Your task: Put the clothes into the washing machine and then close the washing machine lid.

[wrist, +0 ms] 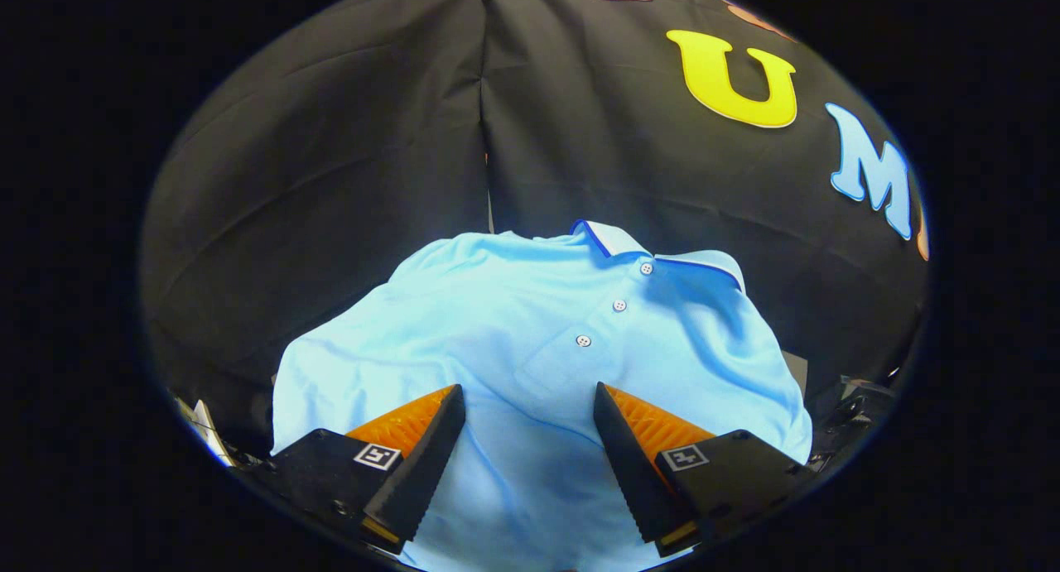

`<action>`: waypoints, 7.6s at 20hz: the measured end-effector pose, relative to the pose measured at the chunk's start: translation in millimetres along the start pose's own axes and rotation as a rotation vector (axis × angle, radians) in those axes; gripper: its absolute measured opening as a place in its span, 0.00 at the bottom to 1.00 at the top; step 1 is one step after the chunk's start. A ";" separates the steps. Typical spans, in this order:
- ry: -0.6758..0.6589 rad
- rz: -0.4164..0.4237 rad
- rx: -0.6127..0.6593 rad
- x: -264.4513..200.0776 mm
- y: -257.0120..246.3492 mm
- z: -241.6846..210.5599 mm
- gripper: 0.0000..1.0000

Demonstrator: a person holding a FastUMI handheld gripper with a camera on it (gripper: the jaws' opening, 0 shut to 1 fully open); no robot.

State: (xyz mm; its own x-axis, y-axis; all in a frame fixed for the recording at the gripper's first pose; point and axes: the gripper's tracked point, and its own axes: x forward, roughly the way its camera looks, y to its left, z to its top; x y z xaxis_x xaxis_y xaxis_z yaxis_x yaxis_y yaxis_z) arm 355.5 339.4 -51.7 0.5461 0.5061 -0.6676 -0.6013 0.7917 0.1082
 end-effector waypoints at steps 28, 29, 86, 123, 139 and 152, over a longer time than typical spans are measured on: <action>-0.250 0.074 0.167 -46.5 -4.7 47.3 0.01; -0.280 0.079 0.173 -55.4 -7.6 52.1 0.01; -0.562 -0.368 0.413 -297.1 -304.2 -69.6 0.01; -0.104 -0.486 0.506 -155.5 -353.9 -257.9 0.86; -0.145 -0.474 0.453 -168.6 -352.3 -242.9 0.98; -0.474 -0.528 0.314 -192.0 -360.6 -141.4 0.98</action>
State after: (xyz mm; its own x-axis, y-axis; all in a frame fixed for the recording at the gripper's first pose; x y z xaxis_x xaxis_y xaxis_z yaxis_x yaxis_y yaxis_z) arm 384.9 -91.6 -66.7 0.9482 0.0707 -0.3098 -0.0366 0.9927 0.1146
